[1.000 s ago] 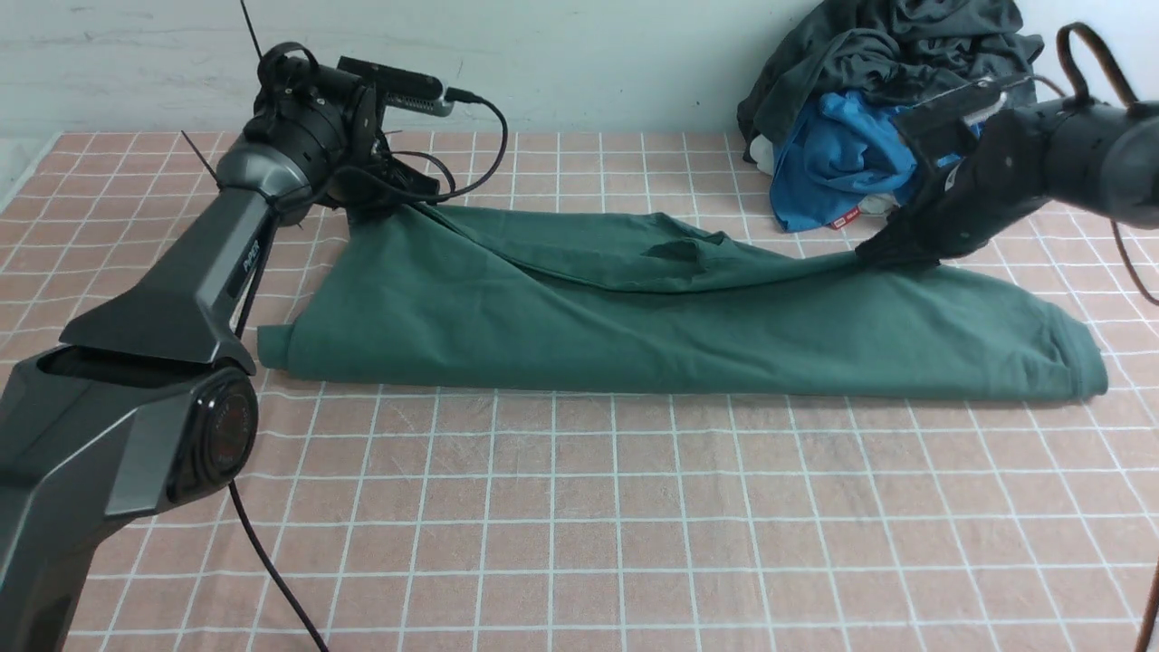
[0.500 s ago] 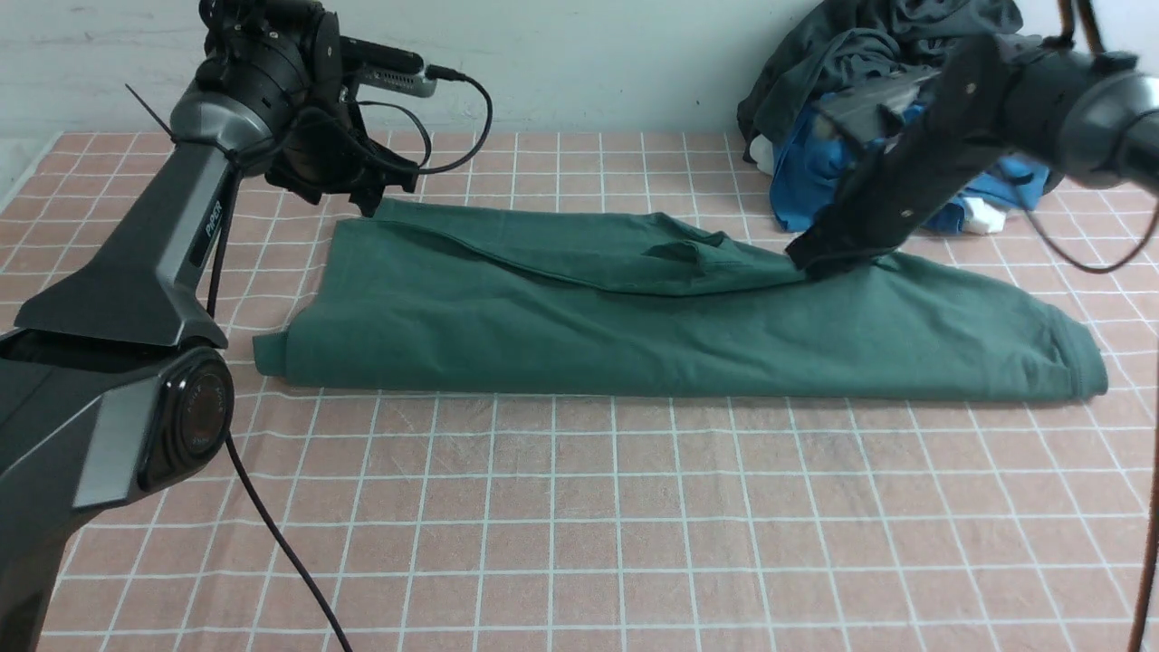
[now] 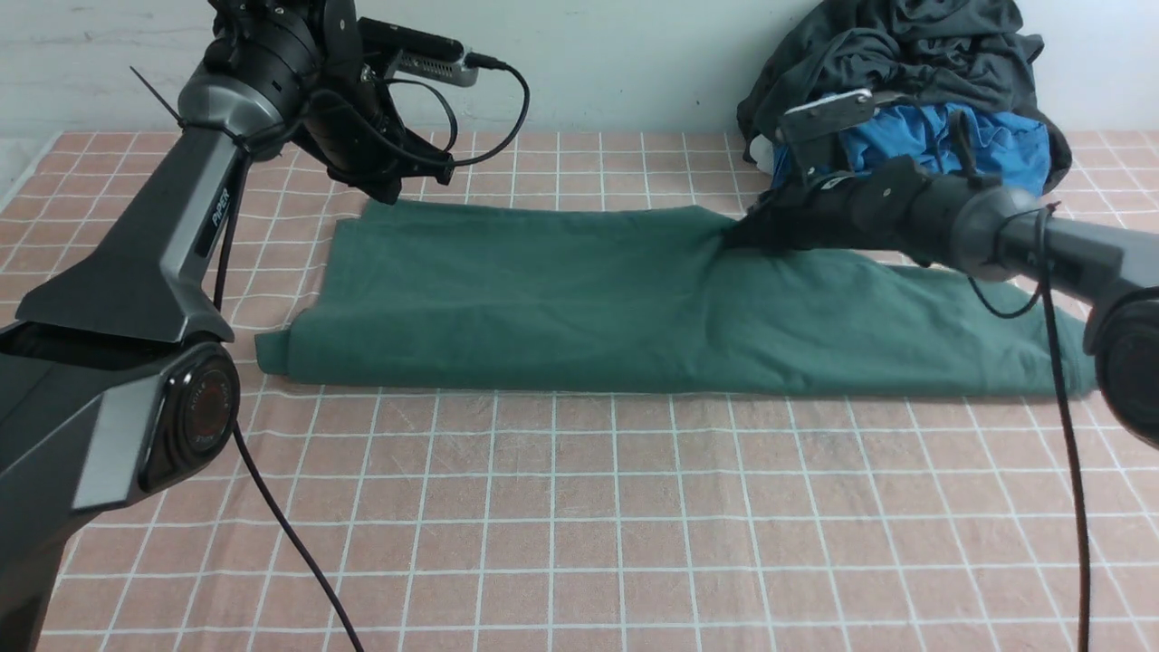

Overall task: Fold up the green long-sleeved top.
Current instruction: Use both arms to drag the lower edge of the fabric forward and fold it over the upper edge, then use the right arm to clamp the right edge of the fabric

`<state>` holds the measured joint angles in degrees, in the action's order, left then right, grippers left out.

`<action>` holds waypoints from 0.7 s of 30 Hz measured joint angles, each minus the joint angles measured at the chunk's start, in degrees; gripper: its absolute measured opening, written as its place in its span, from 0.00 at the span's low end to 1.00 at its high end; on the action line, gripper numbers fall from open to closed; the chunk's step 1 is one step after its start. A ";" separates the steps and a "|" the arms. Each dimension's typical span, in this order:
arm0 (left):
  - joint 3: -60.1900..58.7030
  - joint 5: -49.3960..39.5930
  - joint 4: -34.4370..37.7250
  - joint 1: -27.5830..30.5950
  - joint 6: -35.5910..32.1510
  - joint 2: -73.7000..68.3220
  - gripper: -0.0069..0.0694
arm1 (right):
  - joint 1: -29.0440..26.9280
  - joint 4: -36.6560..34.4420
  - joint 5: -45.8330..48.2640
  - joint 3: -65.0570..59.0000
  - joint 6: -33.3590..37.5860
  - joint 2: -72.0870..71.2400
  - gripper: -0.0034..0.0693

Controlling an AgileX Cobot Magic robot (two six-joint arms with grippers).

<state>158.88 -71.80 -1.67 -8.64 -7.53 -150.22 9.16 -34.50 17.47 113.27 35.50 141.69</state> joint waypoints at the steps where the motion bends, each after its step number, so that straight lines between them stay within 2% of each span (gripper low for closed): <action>1: 0.00 0.00 0.00 0.00 0.00 0.19 0.09 | -0.71 0.79 1.69 0.46 -0.97 -0.46 0.10; 3: 0.00 -0.07 0.00 0.00 0.00 0.74 0.09 | -2.49 3.65 8.32 1.27 -3.13 -2.09 0.14; 4: -0.08 -0.25 0.00 0.00 0.00 1.83 0.09 | -4.21 7.93 17.45 2.03 -5.90 -4.66 0.19; 5: -0.14 -0.25 0.05 0.00 0.00 2.93 0.09 | -4.88 11.16 21.59 2.16 -7.63 -6.74 0.21; 6: -0.14 -0.25 0.05 0.00 0.00 2.93 0.09 | -5.04 11.16 22.66 2.24 -8.10 -6.74 0.22; 7: -0.64 -0.25 0.12 0.00 0.00 5.87 0.09 | -6.43 17.69 31.03 2.58 -12.79 -10.81 0.28; 8: -0.70 -0.31 0.17 0.00 0.00 6.27 0.09 | -6.75 18.47 33.05 2.66 -14.13 -11.26 0.29; 9: -1.79 -0.30 0.47 0.00 0.05 10.00 0.09 | -8.43 24.46 40.91 2.76 -19.52 -14.53 0.36; 10: -2.79 -0.30 0.75 0.00 0.05 12.17 0.09 | -9.16 27.33 43.65 2.76 -21.29 -15.86 0.39; 11: -5.08 -0.18 1.14 0.00 0.05 15.87 0.09 | -11.26 30.92 48.54 2.27 -24.80 -17.38 0.46; 12: -7.72 -0.19 1.67 -0.11 0.05 19.28 0.09 | -13.02 33.11 50.39 1.32 -27.04 -18.12 0.51; 13: -8.35 -0.19 1.67 -0.11 0.05 19.97 0.09 | -13.02 33.43 50.39 1.09 -27.04 -18.24 0.52; 14: -14.25 -0.13 2.76 -0.11 -0.06 25.93 0.09 | -16.00 35.12 51.65 -1.52 -29.52 -18.52 0.60; 16: -21.37 -0.13 4.09 -0.11 -1.10 32.83 0.09 | -19.14 35.30 51.99 -5.79 -30.88 -18.40 0.69; 17: -27.28 -0.13 4.85 -0.11 -2.28 36.60 0.09 | -20.56 34.50 51.88 -8.42 -31.26 -18.25 0.74; 19: -33.57 -0.13 5.71 -0.11 -3.46 41.69 0.09 | -22.04 32.34 50.62 -11.93 -31.31 -18.03 0.78; 21: -47.85 0.58 6.14 -0.11 -4.70 50.53 0.09 | -23.13 29.10 45.54 -17.02 -31.32 -17.99 0.82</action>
<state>111.02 -71.23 4.47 -8.75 -12.23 -99.69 -13.97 -5.39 63.01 96.25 4.18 123.70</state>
